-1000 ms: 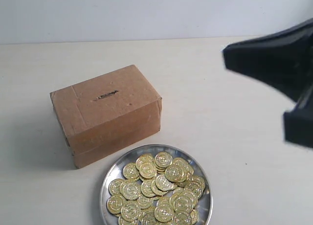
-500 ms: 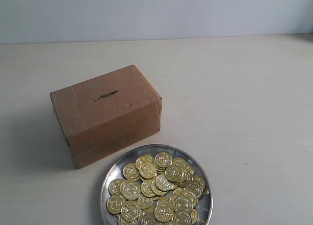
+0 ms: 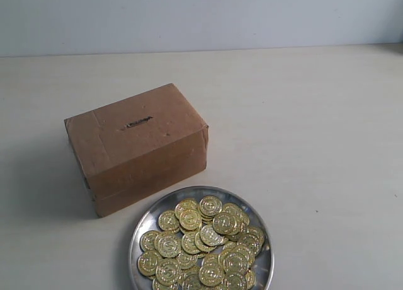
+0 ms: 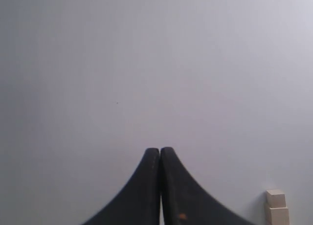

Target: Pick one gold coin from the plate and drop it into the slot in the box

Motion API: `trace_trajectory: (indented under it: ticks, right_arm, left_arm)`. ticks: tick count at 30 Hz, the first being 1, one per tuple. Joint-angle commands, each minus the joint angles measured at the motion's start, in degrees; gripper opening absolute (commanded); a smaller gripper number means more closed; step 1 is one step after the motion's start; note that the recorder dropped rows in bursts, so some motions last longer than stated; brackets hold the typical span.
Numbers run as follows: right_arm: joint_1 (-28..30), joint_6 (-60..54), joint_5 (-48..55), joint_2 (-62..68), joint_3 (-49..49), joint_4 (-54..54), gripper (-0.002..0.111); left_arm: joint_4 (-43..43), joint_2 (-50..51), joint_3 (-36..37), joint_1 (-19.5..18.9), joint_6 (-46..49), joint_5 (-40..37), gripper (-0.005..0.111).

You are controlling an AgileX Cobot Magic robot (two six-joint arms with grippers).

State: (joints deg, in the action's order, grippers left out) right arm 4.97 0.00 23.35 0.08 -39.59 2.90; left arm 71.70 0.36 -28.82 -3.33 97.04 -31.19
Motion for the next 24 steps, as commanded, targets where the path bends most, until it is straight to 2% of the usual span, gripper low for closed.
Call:
trace_trajectory:
  ticks: [1,20,22,24]
  right_arm:
    - [0.30,0.00,0.50,-0.08,0.29,0.07,0.000]
    - [0.30,0.00,0.90,-0.08,0.29,-0.03,0.000]
    - [0.30,0.00,-0.32,-0.08,0.81,-0.03,0.000]
    - [0.30,0.00,-4.23,-0.08,2.33,-0.03,0.000]
  left_arm:
    - [0.53,-0.36,1.41,-0.10,-0.14,0.12,0.000]
    - [0.38,-0.36,3.88,-0.65,-0.14,-0.14,0.000]
    - [-2.38,-0.36,4.15,-1.67,-0.14,-0.14,0.000]
    - [-9.25,-0.36,4.30,-3.09,-0.14,0.04,0.000]
